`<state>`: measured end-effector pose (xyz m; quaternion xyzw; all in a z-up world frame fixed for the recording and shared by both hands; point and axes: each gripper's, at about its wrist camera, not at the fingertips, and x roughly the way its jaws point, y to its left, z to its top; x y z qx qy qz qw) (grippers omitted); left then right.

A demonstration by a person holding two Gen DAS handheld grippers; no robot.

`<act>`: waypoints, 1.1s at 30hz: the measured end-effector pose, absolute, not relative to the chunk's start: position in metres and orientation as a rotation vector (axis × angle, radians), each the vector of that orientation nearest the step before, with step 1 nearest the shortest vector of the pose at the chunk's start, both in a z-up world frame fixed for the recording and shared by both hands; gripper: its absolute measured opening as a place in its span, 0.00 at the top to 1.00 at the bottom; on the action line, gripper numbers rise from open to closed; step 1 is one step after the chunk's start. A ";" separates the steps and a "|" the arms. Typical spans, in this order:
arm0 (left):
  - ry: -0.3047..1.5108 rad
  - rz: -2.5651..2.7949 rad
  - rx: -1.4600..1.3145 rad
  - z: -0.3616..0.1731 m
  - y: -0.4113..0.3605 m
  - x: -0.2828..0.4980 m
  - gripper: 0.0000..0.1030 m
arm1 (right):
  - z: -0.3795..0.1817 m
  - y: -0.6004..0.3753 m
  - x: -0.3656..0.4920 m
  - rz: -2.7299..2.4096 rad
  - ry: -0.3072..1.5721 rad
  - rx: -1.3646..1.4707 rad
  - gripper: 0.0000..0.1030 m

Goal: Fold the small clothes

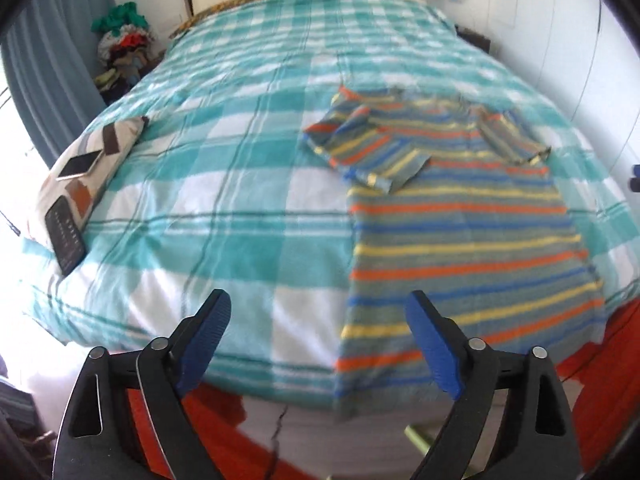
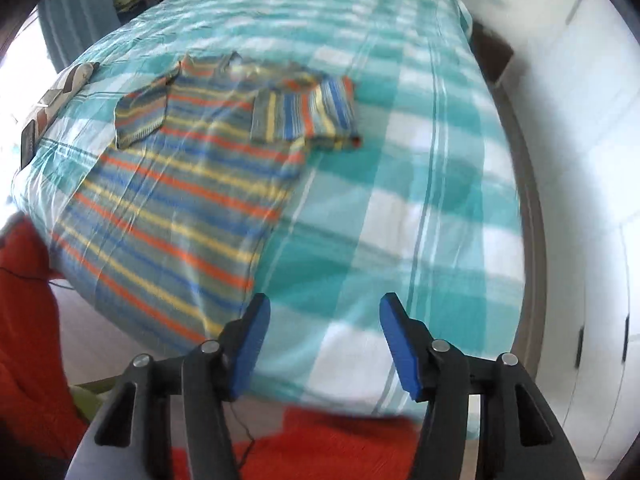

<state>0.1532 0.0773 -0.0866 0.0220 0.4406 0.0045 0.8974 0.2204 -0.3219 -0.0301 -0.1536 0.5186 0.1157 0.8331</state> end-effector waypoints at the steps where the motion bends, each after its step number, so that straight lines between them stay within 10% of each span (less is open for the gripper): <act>1: 0.892 -0.017 0.022 -0.092 0.065 0.161 0.10 | -0.034 -0.310 0.243 0.305 1.079 -0.329 0.43; 10: 1.001 -0.065 0.229 -0.157 0.016 0.139 0.15 | -0.171 -0.200 0.393 0.368 1.093 -0.406 0.44; 11: 1.023 -0.041 0.224 -0.161 0.023 0.137 0.15 | -0.178 -0.203 0.399 0.365 1.104 -0.364 0.50; 13: 1.058 -0.011 0.133 -0.162 0.042 0.140 0.15 | -0.170 -0.233 0.406 0.317 1.098 -0.216 0.94; 22: 1.084 0.000 -0.068 -0.165 0.066 0.148 0.15 | -0.101 -0.482 0.374 -0.174 0.935 0.285 0.94; 33: 1.083 0.015 0.009 -0.166 0.051 0.145 0.15 | -0.117 -0.541 0.322 -0.343 0.947 0.491 0.95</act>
